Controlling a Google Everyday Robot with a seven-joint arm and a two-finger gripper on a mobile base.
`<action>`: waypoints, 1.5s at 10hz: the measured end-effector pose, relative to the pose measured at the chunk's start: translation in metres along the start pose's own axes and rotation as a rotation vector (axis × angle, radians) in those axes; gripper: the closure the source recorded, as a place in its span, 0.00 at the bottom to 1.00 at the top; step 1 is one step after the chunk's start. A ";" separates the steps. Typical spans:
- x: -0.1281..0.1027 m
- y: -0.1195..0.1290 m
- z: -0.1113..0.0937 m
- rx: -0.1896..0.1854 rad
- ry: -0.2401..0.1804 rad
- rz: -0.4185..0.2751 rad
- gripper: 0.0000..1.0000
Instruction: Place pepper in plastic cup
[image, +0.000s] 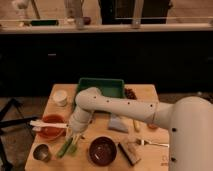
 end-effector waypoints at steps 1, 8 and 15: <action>0.000 0.000 0.000 0.000 0.000 0.001 0.96; -0.006 0.002 -0.005 0.003 0.046 -0.007 0.93; -0.006 0.002 -0.005 0.003 0.046 -0.006 0.31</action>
